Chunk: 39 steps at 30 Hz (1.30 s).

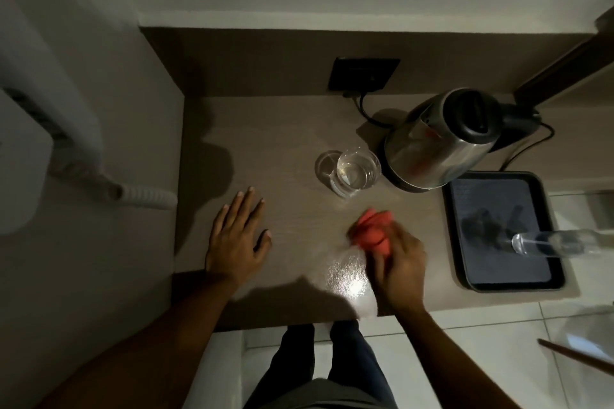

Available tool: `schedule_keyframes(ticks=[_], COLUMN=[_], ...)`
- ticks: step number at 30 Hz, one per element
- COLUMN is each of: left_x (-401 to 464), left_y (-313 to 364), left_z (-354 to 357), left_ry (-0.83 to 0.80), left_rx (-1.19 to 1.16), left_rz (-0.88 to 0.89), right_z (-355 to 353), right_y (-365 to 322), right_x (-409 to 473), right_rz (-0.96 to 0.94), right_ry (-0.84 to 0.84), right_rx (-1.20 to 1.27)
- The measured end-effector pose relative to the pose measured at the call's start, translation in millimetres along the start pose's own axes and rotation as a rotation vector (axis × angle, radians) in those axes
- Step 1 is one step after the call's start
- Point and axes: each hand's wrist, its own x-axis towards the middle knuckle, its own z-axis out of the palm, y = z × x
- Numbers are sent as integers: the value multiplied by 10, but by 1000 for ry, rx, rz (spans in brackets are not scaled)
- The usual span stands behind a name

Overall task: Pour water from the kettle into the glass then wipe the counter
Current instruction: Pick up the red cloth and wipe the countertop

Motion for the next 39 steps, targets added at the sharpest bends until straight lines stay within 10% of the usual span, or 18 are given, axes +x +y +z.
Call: schedule_keyframes(ticks=[3,5,11,15,21,26,33,39], left_x=[5,1,-26,-13,8,12,21,7], left_y=[-8,-9,-45,-52,-59,-70,-53,-61], left_z=[31,44,104,102,127,129,86,78], left_ry=[7,36,99,123,78,57,20,8], left_rx=[-4,-23,-91,-85,-44,-21,-40,-46], left_rz=[-6,-9,13,3,5,7,-3,-17], right_z=[292,519,616,-109,-494,0,213,-567], right_y=[-413,-922,-978,-318,231,-75,-535,-158], right_x=[83,139,-156,73,406,166,-849,-222], right_rz=[615,693,-244,-479,51,341,-26,-54], right_ry=[307,285,-421,-553,-50,50,-444,93], right_rx=[-68,24,-70,-77,40,-78,127,288])
